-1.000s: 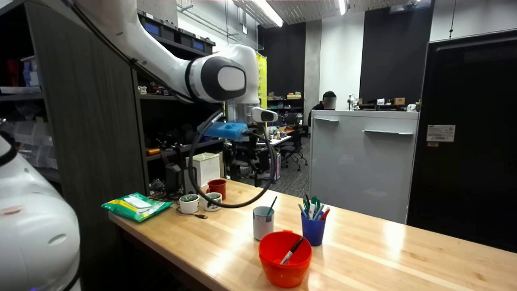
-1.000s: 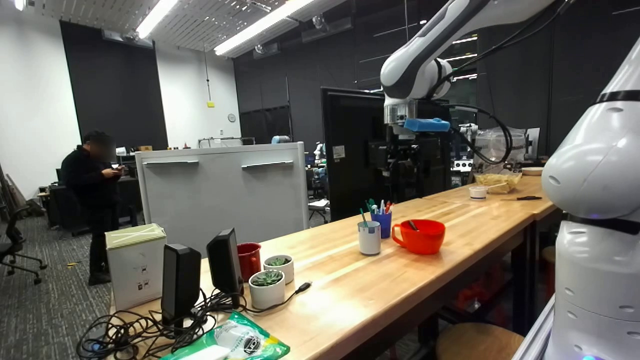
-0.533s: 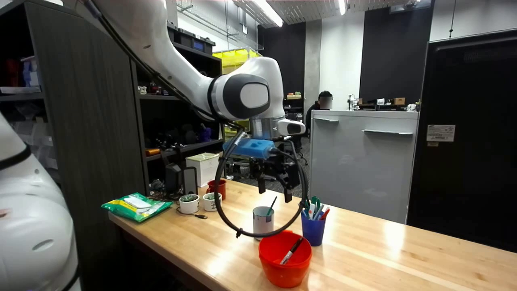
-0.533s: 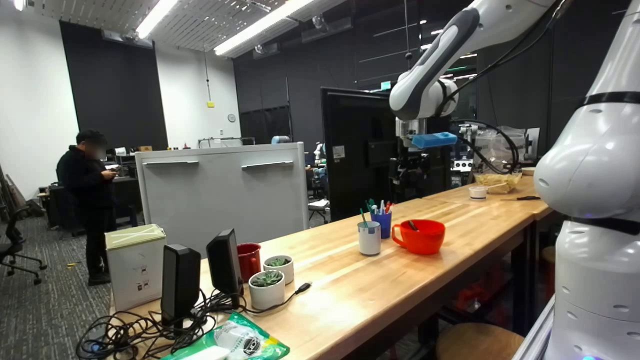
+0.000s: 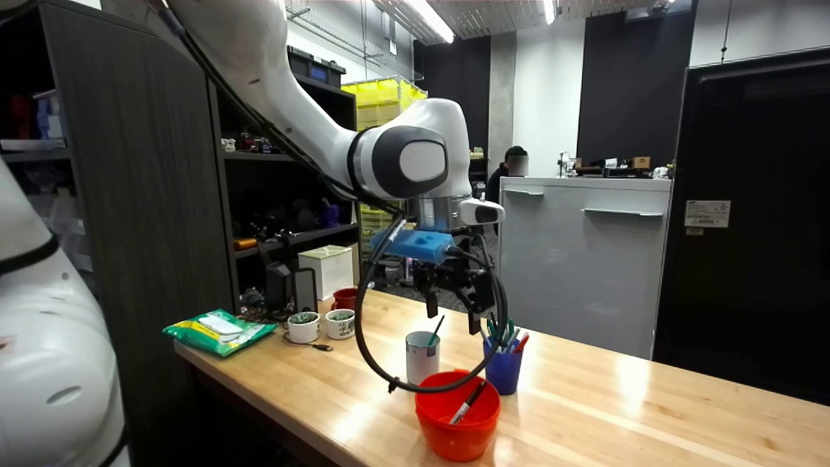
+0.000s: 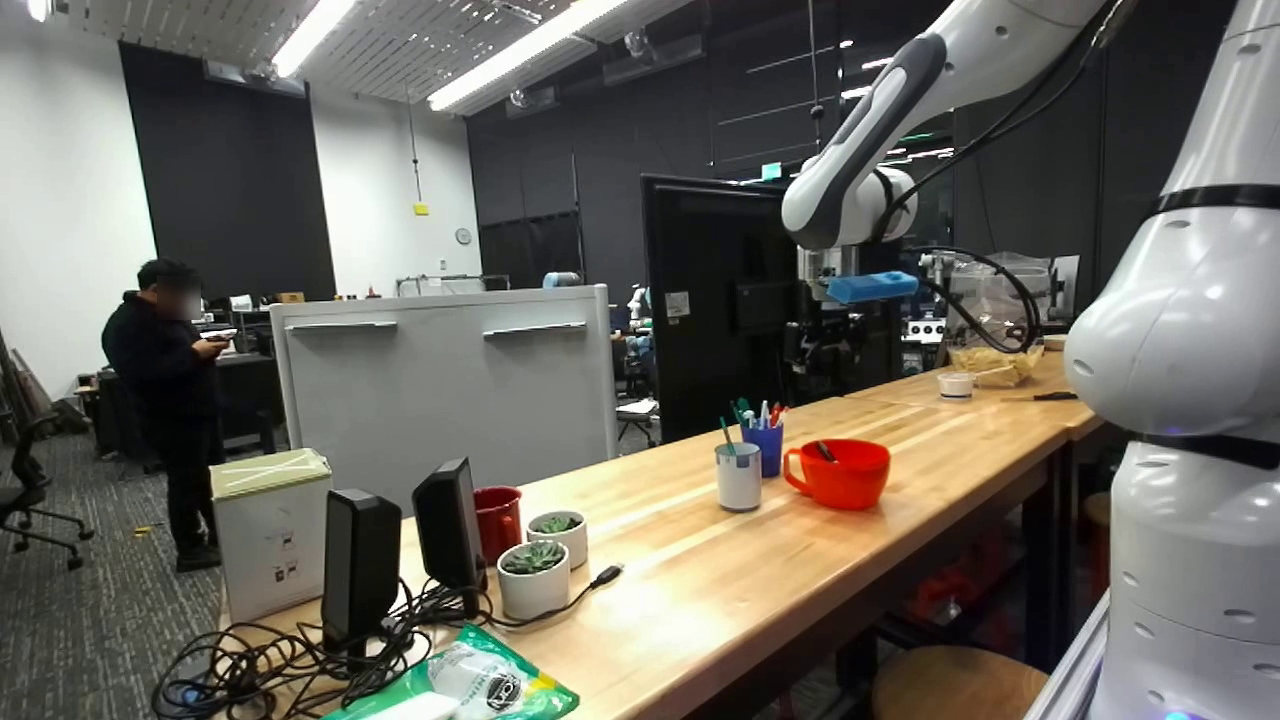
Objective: Remove the black pen from the orange mug and put it on the table.
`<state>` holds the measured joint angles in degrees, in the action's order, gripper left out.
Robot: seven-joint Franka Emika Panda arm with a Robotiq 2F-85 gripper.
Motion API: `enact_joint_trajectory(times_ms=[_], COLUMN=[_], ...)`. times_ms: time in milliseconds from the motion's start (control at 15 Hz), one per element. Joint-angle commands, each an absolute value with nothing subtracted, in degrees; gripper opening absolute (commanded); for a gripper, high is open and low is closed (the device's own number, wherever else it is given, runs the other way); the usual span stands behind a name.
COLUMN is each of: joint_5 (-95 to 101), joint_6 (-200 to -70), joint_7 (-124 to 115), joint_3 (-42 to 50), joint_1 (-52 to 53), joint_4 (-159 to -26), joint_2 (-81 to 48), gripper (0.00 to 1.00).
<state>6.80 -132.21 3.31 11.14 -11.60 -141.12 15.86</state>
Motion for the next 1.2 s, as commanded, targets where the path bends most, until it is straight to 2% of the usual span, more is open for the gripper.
enact_joint_trajectory(times_ms=[0, 1133], joint_5=[6.8, 1.3], joint_6=[-132.9, -137.6], joint_7=[3.2, 6.3], joint_3=[11.1, 14.5], joint_1=[-11.7, -12.5], joint_4=[-141.2, -140.0], joint_2=[15.5, 2.7], gripper=[1.00, 1.00])
